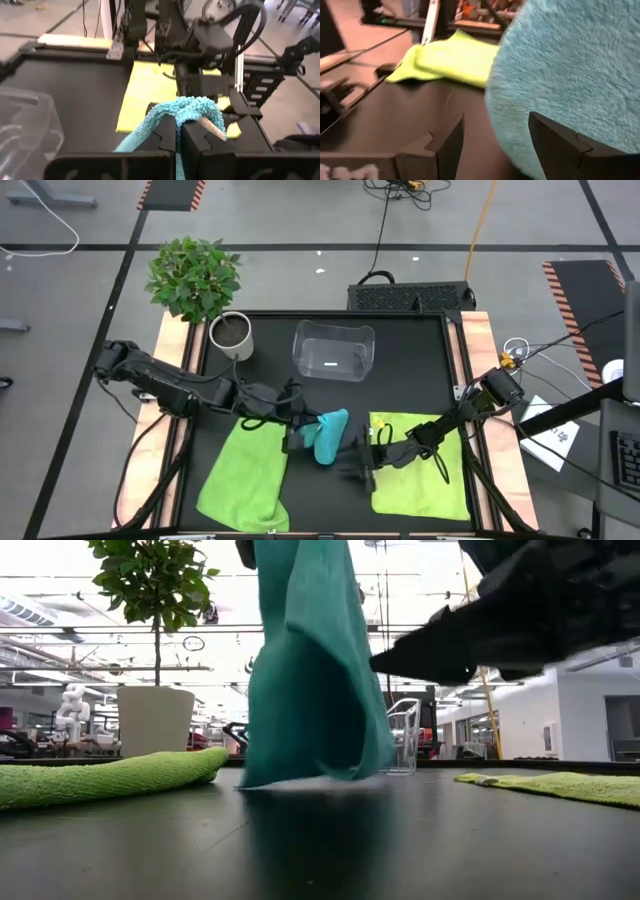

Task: Fold microfiber towels
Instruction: Fold the blue microfiber cloth

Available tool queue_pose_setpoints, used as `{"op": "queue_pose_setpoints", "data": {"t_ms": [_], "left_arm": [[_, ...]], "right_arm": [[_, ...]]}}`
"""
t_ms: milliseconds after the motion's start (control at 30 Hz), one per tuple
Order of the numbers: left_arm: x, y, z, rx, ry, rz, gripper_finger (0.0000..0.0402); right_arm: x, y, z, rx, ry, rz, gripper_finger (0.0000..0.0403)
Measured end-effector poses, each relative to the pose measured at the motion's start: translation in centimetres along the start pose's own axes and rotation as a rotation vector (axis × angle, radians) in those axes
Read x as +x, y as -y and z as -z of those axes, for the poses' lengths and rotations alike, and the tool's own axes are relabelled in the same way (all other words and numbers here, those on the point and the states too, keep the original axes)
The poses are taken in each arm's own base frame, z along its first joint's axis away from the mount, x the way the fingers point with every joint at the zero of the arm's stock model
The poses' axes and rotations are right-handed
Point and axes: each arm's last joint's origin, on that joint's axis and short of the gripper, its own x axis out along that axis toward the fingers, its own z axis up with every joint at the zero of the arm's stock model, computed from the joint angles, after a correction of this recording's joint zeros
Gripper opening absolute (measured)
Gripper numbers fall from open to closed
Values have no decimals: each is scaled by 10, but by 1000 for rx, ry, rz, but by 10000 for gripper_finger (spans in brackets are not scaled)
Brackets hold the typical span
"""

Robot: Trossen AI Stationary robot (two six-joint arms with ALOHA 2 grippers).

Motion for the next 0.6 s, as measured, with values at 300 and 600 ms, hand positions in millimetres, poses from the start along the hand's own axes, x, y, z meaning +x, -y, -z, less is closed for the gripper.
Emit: {"op": "queue_pose_setpoints", "data": {"t_ms": [300,600], "left_arm": [[-2,0,-17,38,47,-25,4],[-1,-3,-18,41,51,-37,3]], "right_arm": [[11,-3,-16,-58,8,135,215],[19,-3,-27,-63,18,190,215]]}}
